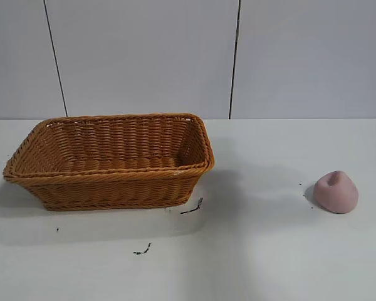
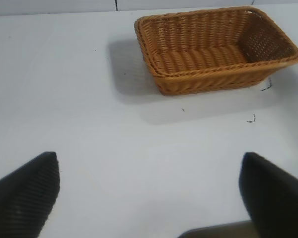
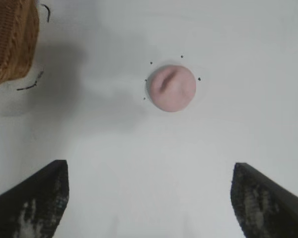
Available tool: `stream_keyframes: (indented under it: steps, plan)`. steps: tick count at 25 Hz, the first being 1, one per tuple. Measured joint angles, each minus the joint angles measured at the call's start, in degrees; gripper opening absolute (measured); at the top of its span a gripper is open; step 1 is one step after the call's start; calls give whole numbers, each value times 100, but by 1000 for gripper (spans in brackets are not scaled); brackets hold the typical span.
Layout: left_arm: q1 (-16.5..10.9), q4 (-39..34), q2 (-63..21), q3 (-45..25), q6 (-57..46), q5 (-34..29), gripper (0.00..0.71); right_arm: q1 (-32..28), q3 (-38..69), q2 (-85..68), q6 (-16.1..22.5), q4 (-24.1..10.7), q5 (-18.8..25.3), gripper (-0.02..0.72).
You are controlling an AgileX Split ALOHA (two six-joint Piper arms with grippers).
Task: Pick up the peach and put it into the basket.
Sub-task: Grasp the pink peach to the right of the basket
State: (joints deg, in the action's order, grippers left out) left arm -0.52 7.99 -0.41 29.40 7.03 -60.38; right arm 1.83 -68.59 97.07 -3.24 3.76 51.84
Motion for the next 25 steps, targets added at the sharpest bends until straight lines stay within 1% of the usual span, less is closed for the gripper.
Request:
stream_keyframes:
  steps: [5, 9, 14, 16, 17, 18, 19, 21, 22, 23, 24, 25]
  plan:
    - [0, 0, 0, 0, 0, 0, 694, 0, -14, 871, 17, -179, -634, 610]
    - [0, 0, 0, 0, 0, 0, 694, 0, -14, 1361, 49, -208, -1188, 610]
    - [0, 0, 0, 0, 0, 0, 694, 0, -14, 1724, 81, -220, -1593, 610]
    - [0, 0, 0, 0, 0, 0, 694, 0, -14, 1796, 84, -220, -1684, 589]
    - [0, 0, 0, 0, 0, 0, 694, 0, -14, 1813, 84, -224, -1703, 544]
    - [0, 0, 0, 0, 0, 0, 694, 0, -14, 1819, 84, -224, -1704, 463]
    - [0, 0, 0, 0, 0, 0, 694, 0, -14, 1819, 84, -224, -1704, 370]
    - [0, 0, 0, 0, 0, 0, 694, 0, -14, 1819, 84, -224, -1681, 116]
    - [0, 0, 0, 0, 0, 0, 694, 0, -14, 1802, 84, -224, -1651, 41]
    - [0, 0, 0, 0, 0, 0, 694, 0, -27, 1749, 84, -240, -1617, 4]
    - [0, 0, 0, 0, 0, 0, 694, 0, -59, 1693, 84, -245, -1572, -15]
    - [0, 0, 0, 0, 0, 0, 694, 0, -112, 1599, 78, -258, -1475, -15]
